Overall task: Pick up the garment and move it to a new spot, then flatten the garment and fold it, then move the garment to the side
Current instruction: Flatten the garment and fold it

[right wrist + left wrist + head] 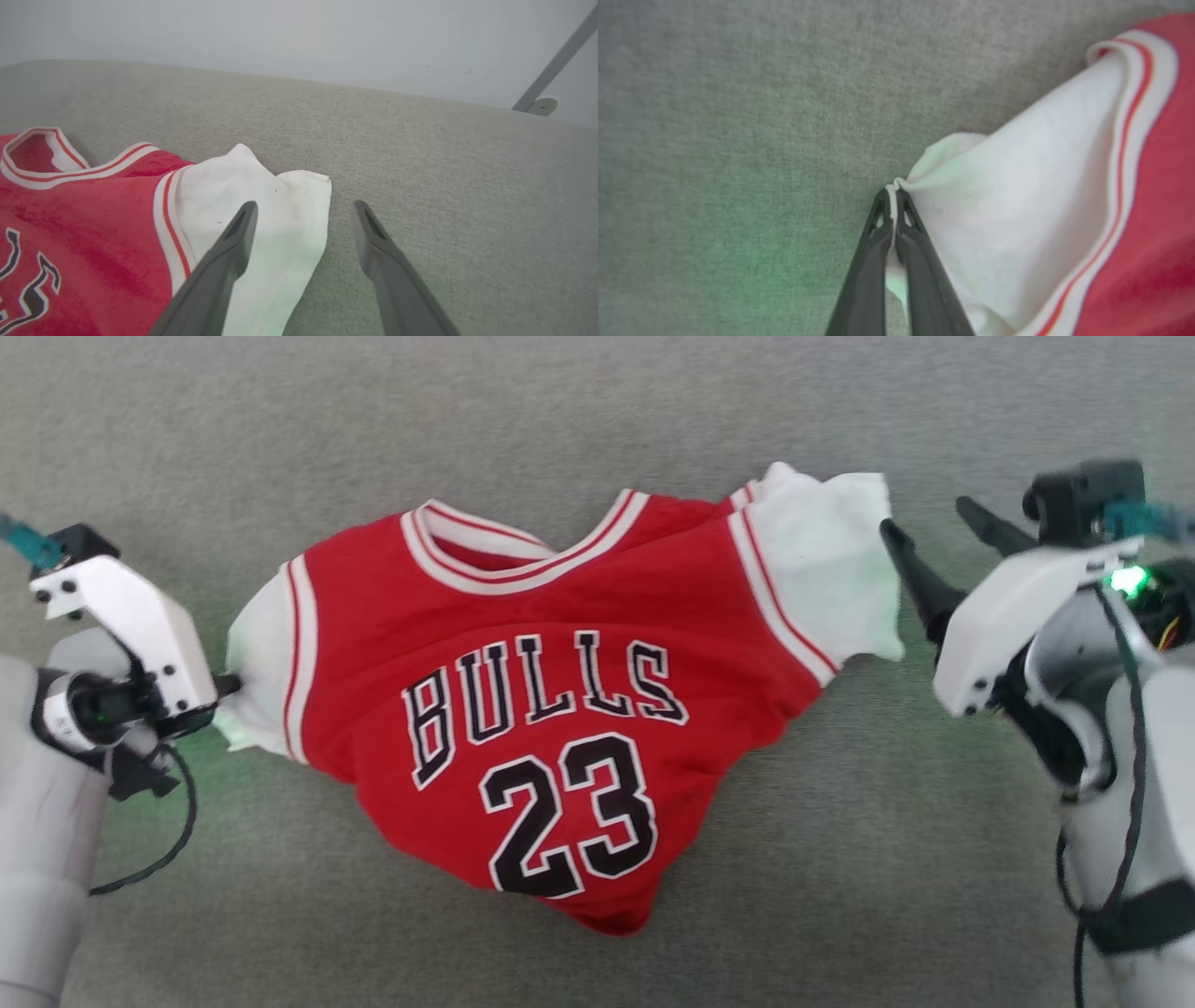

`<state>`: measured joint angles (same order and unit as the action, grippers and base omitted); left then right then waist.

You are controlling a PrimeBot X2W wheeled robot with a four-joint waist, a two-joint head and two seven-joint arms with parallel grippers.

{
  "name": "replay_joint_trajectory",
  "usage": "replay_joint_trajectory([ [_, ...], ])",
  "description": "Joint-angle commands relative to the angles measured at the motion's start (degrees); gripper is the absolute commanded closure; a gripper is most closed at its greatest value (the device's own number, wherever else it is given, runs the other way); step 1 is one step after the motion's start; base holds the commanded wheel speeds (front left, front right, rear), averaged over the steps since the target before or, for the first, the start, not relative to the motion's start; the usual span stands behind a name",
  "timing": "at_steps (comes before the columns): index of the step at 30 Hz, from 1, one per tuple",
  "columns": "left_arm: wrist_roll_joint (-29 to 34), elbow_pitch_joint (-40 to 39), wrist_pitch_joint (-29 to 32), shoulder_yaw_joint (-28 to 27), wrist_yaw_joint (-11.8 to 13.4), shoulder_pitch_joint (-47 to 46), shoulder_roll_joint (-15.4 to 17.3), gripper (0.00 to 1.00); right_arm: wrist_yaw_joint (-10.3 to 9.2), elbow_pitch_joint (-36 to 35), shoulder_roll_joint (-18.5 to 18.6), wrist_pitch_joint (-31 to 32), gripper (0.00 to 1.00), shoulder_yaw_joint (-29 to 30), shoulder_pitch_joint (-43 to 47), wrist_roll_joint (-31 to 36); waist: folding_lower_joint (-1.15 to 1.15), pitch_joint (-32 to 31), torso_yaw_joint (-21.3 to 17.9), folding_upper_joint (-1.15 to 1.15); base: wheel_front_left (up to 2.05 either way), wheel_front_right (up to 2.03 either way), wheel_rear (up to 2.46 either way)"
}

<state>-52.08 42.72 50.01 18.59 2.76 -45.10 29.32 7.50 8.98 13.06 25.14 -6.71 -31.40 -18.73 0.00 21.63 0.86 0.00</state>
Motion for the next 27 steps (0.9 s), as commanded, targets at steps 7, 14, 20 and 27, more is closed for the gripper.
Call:
replay_joint_trajectory([
  [7,1.06,1.72,-1.19,3.24,-2.74,-1.76,-5.9,1.0,-0.02,11.47,4.35,6.53,0.0,-4.1,-9.16,-2.71,0.0,2.58,4.87,0.0,0.0,0.0,0.0],
  [14,1.0,3.8,-2.38,4.04,-4.53,-4.03,-7.78,1.0,0.0,23.37,4.82,14.83,0.0,-11.19,-13.76,-5.41,0.0,4.05,7.32,0.0,0.0,0.0,0.0],
  [20,0.72,6.47,-3.94,4.27,-5.67,-5.17,-8.98,1.0,0.23,32.78,3.74,24.37,1.0,-17.4,-13.36,-9.66,0.0,4.09,8.15,0.0,0.0,0.0,0.0],
  [27,1.51,7.5,-7.75,3.57,-6.75,-7.98,-7.37,1.0,0.13,30.5,6.08,23.46,1.0,-17.64,-17.74,-15.82,0.0,1.11,7.42,0.0,0.0,0.0,0.0],
])
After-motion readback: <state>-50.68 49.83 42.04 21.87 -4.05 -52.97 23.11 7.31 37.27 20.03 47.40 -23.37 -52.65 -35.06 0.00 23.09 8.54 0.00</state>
